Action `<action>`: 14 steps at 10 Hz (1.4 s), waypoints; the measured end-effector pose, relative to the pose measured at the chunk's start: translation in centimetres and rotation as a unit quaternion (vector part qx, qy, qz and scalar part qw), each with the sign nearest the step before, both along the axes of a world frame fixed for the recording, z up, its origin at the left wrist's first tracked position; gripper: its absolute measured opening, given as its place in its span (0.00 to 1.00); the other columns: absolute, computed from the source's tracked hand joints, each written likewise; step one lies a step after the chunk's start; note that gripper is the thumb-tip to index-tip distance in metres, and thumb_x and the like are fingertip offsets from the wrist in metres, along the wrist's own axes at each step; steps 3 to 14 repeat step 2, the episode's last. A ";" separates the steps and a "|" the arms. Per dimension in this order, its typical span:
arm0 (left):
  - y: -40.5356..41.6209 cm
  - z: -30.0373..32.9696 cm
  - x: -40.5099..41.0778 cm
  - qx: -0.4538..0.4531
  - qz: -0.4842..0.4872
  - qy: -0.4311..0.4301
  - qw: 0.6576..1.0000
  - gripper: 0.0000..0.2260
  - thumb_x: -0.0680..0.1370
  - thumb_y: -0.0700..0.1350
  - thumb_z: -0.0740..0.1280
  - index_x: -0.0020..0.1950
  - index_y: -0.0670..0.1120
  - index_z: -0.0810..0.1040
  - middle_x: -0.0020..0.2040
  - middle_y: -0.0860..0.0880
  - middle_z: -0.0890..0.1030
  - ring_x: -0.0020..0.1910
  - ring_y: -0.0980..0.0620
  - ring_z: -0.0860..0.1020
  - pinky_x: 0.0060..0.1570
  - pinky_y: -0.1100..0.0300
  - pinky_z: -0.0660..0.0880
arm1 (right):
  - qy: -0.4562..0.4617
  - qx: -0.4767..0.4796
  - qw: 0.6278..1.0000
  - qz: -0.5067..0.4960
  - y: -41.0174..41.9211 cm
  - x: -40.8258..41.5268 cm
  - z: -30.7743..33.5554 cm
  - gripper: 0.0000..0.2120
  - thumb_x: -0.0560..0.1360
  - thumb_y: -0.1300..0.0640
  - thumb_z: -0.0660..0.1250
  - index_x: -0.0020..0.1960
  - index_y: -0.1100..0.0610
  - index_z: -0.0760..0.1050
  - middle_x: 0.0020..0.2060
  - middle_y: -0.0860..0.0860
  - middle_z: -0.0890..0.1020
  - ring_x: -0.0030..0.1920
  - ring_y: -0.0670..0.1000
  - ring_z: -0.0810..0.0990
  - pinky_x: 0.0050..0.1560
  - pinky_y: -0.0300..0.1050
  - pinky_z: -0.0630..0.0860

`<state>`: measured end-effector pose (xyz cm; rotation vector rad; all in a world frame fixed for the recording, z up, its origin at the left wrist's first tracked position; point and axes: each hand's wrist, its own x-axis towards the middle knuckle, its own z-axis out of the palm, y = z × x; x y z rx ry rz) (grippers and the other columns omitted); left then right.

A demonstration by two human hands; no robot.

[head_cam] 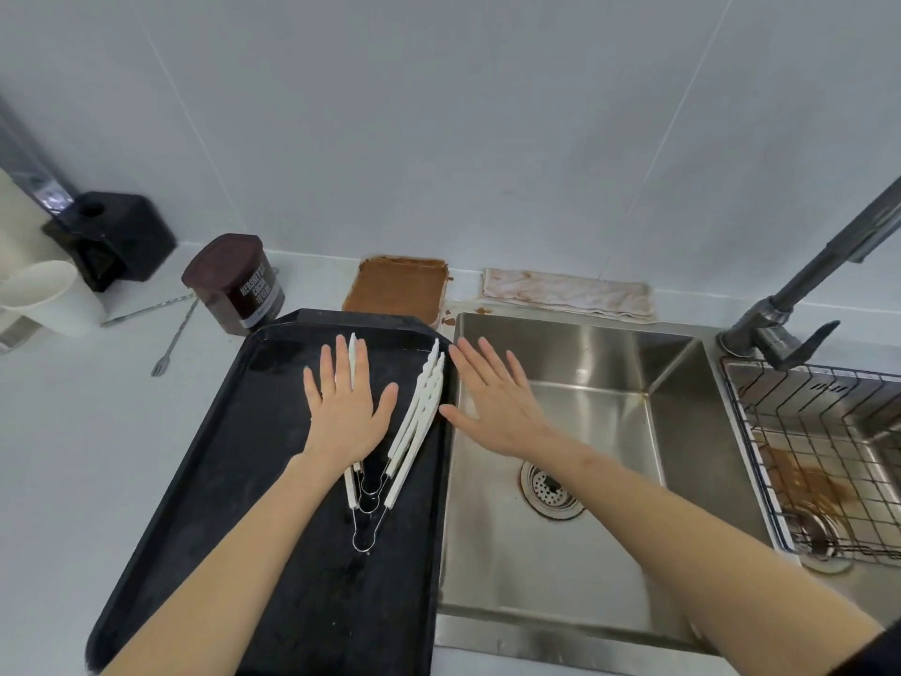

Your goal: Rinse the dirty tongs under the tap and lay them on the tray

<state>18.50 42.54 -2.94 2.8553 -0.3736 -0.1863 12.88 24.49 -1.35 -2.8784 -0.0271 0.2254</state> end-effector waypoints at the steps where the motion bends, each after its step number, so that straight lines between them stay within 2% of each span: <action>1: -1.6 2.1 0.4 -0.010 -0.020 -0.036 0.999 0.36 0.76 0.63 0.42 0.77 0.44 0.42 0.78 0.42 0.42 0.77 0.43 0.40 0.73 0.44 0.37 | -0.017 -0.025 0.999 -0.021 -1.5 0.2 2.3 0.35 0.78 0.40 0.51 0.77 0.53 0.40 0.78 0.50 0.43 0.77 0.52 0.38 0.75 0.54 0.36; 2: -4.7 6.0 1.3 -0.016 -0.048 -0.091 0.995 0.43 0.67 0.65 0.34 0.78 0.44 0.42 0.78 0.42 0.41 0.77 0.41 0.39 0.73 0.43 0.36 | -0.059 -0.088 0.993 -0.060 -3.9 0.5 6.1 0.38 0.77 0.39 0.53 0.77 0.52 0.38 0.78 0.51 0.41 0.77 0.55 0.37 0.73 0.58 0.34; 14: -4.7 6.0 1.3 -0.016 -0.048 -0.091 0.995 0.43 0.67 0.65 0.34 0.78 0.44 0.42 0.78 0.42 0.41 0.77 0.41 0.39 0.73 0.43 0.36 | -0.059 -0.088 0.993 -0.060 -3.9 0.5 6.1 0.38 0.77 0.39 0.53 0.77 0.52 0.38 0.78 0.51 0.41 0.77 0.55 0.37 0.73 0.58 0.34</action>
